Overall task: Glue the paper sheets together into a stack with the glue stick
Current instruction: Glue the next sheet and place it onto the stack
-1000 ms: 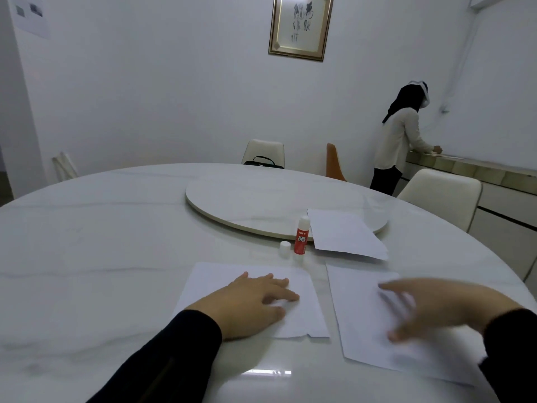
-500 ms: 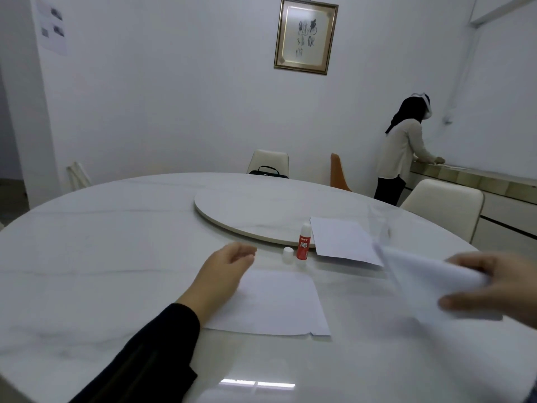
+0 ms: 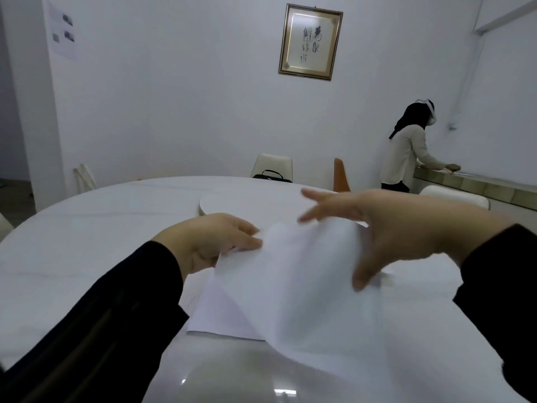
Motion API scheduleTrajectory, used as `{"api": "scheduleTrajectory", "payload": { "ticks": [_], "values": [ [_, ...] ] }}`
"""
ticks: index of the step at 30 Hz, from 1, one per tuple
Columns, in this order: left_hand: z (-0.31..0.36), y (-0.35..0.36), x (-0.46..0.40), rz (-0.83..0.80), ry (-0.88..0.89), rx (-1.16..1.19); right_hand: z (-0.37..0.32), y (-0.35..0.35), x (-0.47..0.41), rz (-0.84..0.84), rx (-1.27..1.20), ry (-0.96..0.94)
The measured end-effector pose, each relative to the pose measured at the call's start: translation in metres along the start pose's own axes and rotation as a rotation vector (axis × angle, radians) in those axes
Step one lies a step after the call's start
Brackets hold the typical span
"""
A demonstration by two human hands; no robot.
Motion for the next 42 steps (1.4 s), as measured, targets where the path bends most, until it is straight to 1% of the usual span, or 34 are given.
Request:
{"api": "scheduleTrajectory", "payload": {
  "ticks": [1, 3, 4, 5, 7, 8, 9, 11, 13, 14, 16, 19, 22, 25, 27, 30, 36, 42],
  "values": [
    [-0.004, -0.005, 0.000, 0.056, 0.047, 0.065, 0.007, -0.002, 0.001, 0.058, -0.190, 0.014],
    [-0.012, -0.014, 0.002, 0.166, 0.120, 0.223, 0.026, 0.002, 0.004, 0.251, -0.664, 0.035],
    [-0.016, -0.017, 0.003, 0.210, 0.138, 0.288, 0.035, 0.010, 0.004, 0.345, -0.839, 0.064],
    [-0.020, -0.018, 0.004, 0.246, 0.152, 0.341, 0.041, 0.022, 0.003, 0.398, -0.992, 0.091],
    [-0.029, -0.015, 0.003, 0.316, 0.178, 0.383, 0.046, 0.053, -0.001, 0.437, -1.269, 0.103],
    [-0.034, -0.013, 0.003, 0.347, 0.192, 0.374, 0.045, 0.068, -0.004, 0.449, -1.350, 0.088],
    [-0.038, -0.011, 0.003, 0.365, 0.207, 0.351, 0.044, 0.081, -0.006, 0.467, -1.369, 0.076],
    [-0.046, -0.008, 0.006, 0.369, 0.229, 0.303, 0.048, 0.099, -0.010, 0.546, -1.297, 0.095],
    [-0.054, -0.007, 0.007, 0.338, 0.223, 0.255, 0.055, 0.110, -0.012, 0.630, -1.216, 0.165],
    [-0.058, -0.007, 0.008, 0.313, 0.206, 0.193, 0.057, 0.114, -0.012, 0.657, -1.180, 0.198],
    [-0.065, -0.010, 0.011, 0.262, 0.154, 0.029, 0.063, 0.124, -0.012, 0.680, -1.112, 0.263],
    [-0.072, -0.017, 0.014, 0.198, 0.119, -0.137, 0.068, 0.139, -0.011, 0.649, -1.092, 0.352],
    [-0.081, -0.020, 0.016, 0.278, 0.152, -0.240, 0.069, 0.149, -0.010, 0.597, -1.113, 0.420],
    [-0.088, -0.018, 0.016, 0.368, 0.159, -0.295, 0.069, 0.153, -0.014, 0.570, -1.079, 0.441],
    [-0.093, -0.019, 0.016, 0.400, 0.131, -0.302, 0.068, 0.154, -0.015, 0.555, -1.078, 0.439],
    [-0.098, -0.020, 0.018, 0.408, 0.114, -0.330, 0.070, 0.155, -0.016, 0.541, -1.039, 0.445],
    [-0.096, -0.018, 0.014, 0.531, 0.192, -0.406, 0.073, 0.159, -0.022, 0.570, -0.957, 0.448],
    [-0.098, -0.017, 0.005, 0.545, 0.185, -0.435, 0.076, 0.161, -0.027, 0.609, -0.867, 0.470]
  ]
}}
Point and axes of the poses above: each hand's wrist, its own x-axis away from the middle knuckle, its own y-axis out of the palm, z = x × y, the point moved 1 cm from there along -x, towards the middle knuckle, and after that the axes turned 1 degree about y, right-handed, at the moved point
